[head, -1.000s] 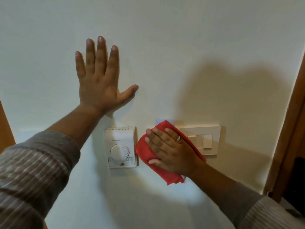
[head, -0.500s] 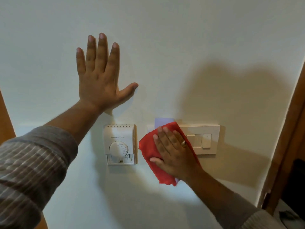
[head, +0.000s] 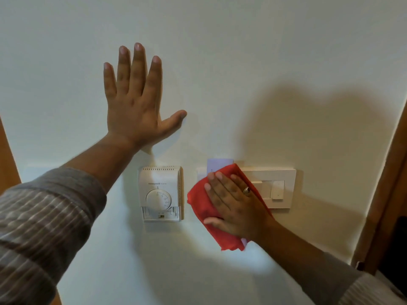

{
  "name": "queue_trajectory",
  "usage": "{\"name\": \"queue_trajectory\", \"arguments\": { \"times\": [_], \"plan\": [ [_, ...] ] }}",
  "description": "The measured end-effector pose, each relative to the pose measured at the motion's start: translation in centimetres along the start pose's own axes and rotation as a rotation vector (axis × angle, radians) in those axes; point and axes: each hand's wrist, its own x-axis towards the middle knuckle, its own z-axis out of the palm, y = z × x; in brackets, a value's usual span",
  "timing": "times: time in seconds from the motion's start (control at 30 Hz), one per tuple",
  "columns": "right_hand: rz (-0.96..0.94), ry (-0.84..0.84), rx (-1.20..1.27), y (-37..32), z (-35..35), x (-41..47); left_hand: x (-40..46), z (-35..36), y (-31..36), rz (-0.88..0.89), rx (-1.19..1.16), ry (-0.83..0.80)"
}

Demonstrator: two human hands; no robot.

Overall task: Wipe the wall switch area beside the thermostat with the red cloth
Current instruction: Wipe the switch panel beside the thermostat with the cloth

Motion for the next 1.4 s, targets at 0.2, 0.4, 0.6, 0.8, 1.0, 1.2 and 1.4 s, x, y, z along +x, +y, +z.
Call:
{"name": "queue_trajectory", "arguments": {
  "times": [0.2, 0.4, 0.6, 0.8, 1.0, 1.2, 1.4],
  "plan": [
    [-0.230, -0.089, -0.004, 0.3, 0.2, 0.1, -0.1, 0.0, -0.2, 0.007, 0.000, -0.010],
    [-0.159, -0.044, 0.040, 2.2, -0.3, -0.8, 0.0, -0.1, -0.1, 0.003, 0.003, -0.019],
    [0.096, -0.063, -0.105, -1.7, 0.4, 1.6, 0.0, 0.1, 0.0, 0.009, 0.009, 0.007],
    [-0.357, -0.153, 0.030, 0.5, 0.0, 0.8, 0.0, 0.1, -0.2, 0.010, 0.002, -0.009],
    [-0.231, -0.074, 0.097, 2.5, -0.5, 0.3, -0.1, 0.2, -0.3, 0.017, -0.004, -0.005],
    [0.277, -0.071, -0.065, -2.2, 0.1, 0.8, 0.0, 0.1, 0.0, 0.013, -0.014, -0.009],
    [-0.049, -0.096, -0.052, -1.6, 0.5, -0.3, -0.1, 0.1, -0.2, 0.012, -0.015, -0.014]
  ]
}}
